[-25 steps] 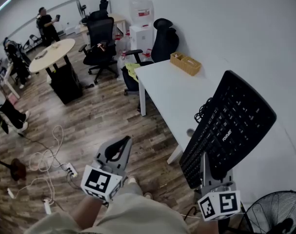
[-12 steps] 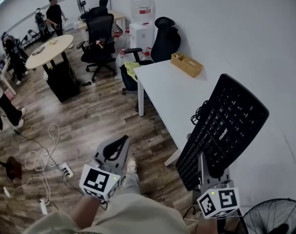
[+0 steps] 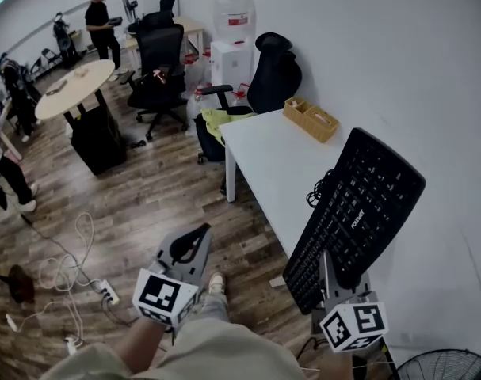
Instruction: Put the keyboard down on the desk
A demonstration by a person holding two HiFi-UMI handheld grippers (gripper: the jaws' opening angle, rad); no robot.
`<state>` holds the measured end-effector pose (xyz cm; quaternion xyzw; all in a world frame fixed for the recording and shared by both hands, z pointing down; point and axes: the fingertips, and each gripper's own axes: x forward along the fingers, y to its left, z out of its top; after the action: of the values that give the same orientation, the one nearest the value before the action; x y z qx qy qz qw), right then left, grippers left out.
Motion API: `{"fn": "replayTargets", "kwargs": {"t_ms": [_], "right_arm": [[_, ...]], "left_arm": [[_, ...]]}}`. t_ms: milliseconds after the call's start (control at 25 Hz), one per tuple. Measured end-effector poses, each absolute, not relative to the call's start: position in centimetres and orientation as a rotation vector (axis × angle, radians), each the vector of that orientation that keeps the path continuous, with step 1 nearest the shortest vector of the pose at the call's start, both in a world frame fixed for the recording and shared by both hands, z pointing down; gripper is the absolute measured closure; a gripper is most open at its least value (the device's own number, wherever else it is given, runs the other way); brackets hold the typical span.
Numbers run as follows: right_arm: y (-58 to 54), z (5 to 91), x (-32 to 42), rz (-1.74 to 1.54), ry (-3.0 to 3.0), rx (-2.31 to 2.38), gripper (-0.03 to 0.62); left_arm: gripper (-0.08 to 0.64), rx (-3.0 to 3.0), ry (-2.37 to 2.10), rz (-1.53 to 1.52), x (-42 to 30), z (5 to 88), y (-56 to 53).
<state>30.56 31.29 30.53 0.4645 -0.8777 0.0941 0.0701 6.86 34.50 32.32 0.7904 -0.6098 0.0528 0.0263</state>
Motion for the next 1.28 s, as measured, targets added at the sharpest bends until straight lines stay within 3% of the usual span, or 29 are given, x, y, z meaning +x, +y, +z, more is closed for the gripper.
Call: {"fn": "replayTargets", "kwargs": {"t_ms": [760,1280], "right_arm": [[10.8,35.4,17.0,0.563,-2.54,1.47,0.503],[-1.9,42.2,14.9,0.784,-2.455,1.459,0.503]], "left_arm": [[0.535,2.488,-1.78,0.271,-7.4,33.6,15.0],[0.535,2.424,-1.697,0.359,-9.4,39.0,4.2]]}}
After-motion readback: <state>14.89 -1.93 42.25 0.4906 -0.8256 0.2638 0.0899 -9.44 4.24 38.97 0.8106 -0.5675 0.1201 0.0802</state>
